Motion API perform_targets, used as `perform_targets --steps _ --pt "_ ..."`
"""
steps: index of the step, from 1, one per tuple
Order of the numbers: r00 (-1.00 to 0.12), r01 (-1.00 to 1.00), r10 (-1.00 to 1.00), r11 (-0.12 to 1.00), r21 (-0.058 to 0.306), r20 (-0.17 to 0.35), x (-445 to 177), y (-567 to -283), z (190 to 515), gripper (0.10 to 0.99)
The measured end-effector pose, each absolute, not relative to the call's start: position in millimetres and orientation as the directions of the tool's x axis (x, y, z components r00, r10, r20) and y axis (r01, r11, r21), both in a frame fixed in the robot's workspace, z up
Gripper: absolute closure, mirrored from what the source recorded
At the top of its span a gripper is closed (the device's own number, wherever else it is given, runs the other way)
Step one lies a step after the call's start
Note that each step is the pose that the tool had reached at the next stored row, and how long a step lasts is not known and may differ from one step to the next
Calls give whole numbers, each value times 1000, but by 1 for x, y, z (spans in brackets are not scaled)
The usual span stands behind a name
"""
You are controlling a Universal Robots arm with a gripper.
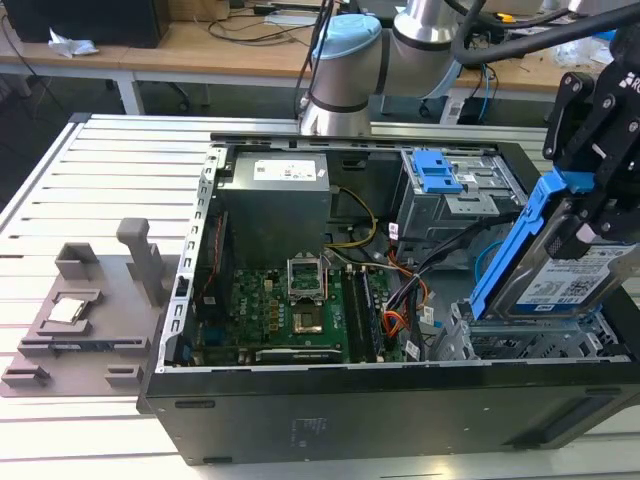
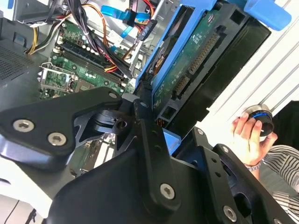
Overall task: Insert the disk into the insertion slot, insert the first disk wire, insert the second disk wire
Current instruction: 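Insert the disk into the insertion slot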
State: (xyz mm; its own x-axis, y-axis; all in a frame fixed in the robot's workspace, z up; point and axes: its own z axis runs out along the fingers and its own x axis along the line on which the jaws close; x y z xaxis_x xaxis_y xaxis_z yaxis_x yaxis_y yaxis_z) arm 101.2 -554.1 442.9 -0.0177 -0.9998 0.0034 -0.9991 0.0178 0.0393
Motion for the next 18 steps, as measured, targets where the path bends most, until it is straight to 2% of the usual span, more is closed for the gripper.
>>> perform_targets --steps 18 --pt "-16 -999 -1000 16 39 3 96 -550 423 722"
